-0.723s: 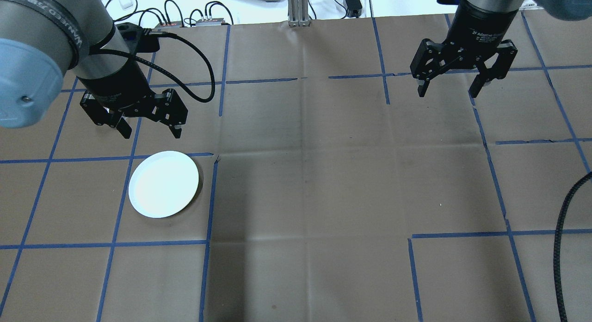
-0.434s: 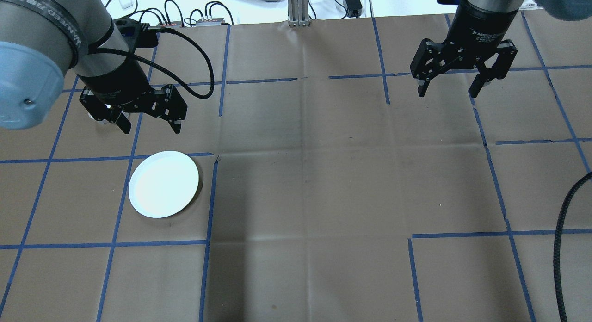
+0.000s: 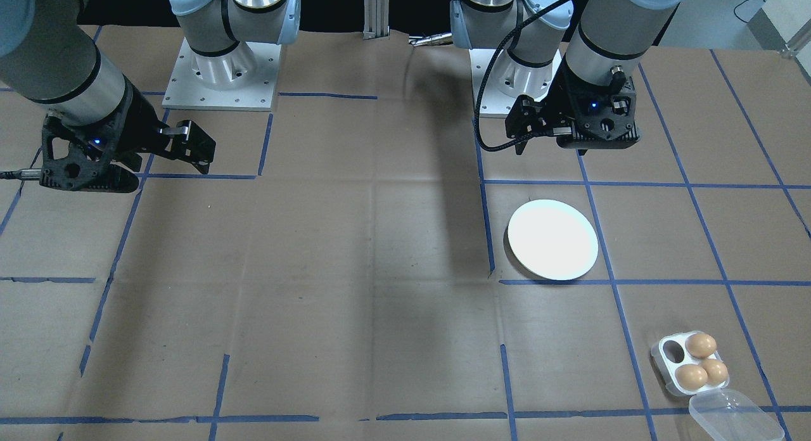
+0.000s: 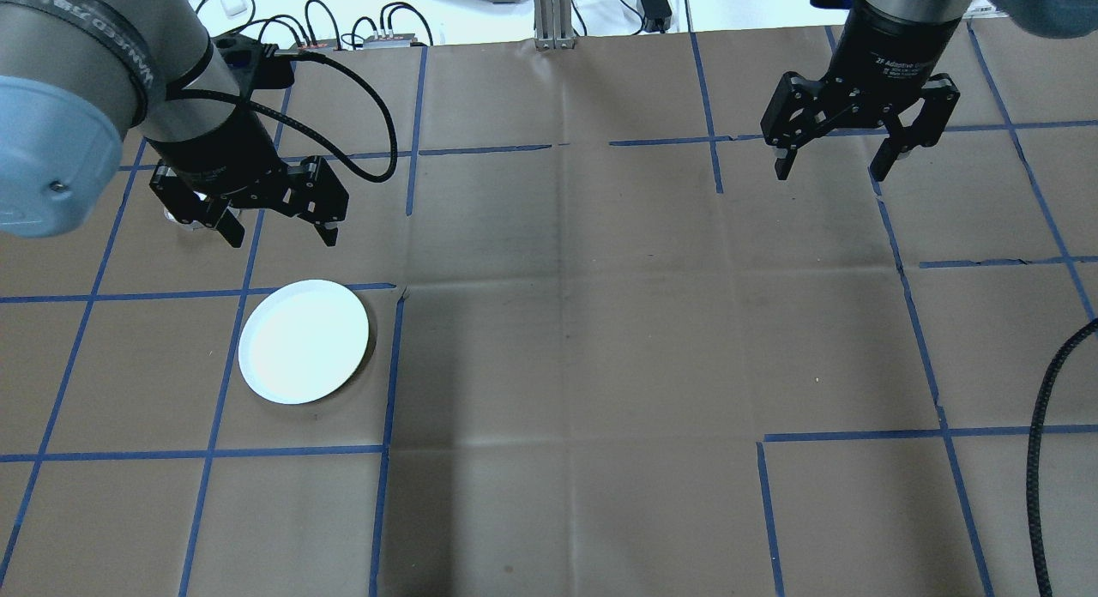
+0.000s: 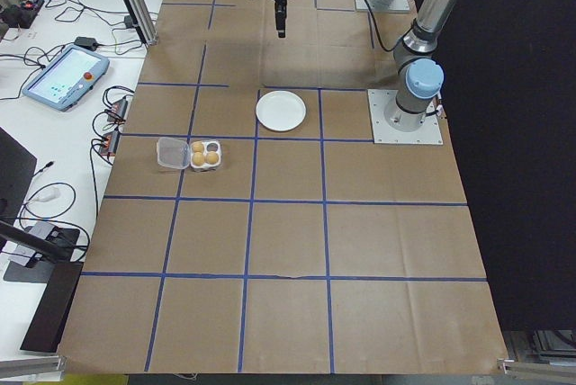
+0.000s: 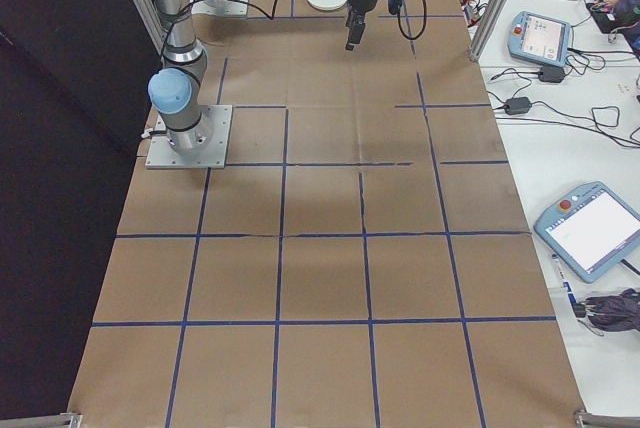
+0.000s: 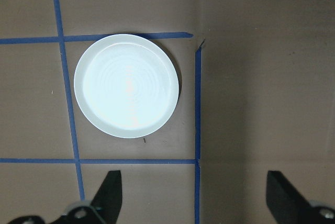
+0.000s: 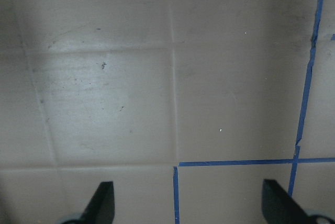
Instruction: Place egg on plate
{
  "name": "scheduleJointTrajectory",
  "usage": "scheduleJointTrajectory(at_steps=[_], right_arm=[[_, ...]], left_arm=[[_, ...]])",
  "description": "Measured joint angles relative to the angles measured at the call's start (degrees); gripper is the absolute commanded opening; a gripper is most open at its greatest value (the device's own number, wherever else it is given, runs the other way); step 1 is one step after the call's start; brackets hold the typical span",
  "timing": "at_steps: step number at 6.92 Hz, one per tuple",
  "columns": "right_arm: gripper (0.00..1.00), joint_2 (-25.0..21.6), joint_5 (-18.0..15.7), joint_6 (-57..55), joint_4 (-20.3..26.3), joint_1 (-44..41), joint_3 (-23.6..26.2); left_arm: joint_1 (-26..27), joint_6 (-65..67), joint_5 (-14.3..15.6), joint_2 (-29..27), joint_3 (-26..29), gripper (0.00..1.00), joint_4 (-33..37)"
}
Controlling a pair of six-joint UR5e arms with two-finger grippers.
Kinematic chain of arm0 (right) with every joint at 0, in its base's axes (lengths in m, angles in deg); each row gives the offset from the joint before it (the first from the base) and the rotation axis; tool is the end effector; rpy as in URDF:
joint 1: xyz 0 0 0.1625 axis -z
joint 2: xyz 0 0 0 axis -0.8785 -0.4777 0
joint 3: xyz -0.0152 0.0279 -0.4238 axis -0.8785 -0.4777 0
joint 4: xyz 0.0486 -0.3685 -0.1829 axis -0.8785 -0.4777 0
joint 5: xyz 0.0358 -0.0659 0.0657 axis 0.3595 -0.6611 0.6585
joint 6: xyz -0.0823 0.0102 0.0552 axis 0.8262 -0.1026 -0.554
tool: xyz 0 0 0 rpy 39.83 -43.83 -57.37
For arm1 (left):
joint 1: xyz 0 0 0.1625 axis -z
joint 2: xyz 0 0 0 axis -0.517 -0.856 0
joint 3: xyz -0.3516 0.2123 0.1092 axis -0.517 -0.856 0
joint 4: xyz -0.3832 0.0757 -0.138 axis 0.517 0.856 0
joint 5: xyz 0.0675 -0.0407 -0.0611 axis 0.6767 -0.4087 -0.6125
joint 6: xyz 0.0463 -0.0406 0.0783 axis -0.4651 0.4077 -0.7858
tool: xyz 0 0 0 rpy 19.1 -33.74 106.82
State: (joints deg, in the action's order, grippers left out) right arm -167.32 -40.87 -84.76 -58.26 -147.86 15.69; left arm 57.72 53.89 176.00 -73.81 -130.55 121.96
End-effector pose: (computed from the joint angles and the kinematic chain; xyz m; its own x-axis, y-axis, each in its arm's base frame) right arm 0.1027 -0.5400 0.4618 -0.9983 0.0477 -0.0336 0.0402 0.9799 0.1952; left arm -0.1199 -0.4766 0.4552 -0.9992 0.0181 -0.0363 0.0155 0.9972 0.0726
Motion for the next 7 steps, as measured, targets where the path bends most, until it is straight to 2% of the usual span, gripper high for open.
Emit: scheduleJointTrajectory(at_steps=[5, 7], right_arm=[[1.00, 0.04, -0.01, 0.00, 0.00, 0.00, 0.00], [1.00, 0.04, 0.02, 0.00, 0.00, 0.00, 0.00]], left_arm=[[-0.44, -1.47, 0.29, 0.27, -0.16, 1.00, -1.69], [-2.32, -2.40, 0.33, -0.55, -0.23, 1.00, -2.24]])
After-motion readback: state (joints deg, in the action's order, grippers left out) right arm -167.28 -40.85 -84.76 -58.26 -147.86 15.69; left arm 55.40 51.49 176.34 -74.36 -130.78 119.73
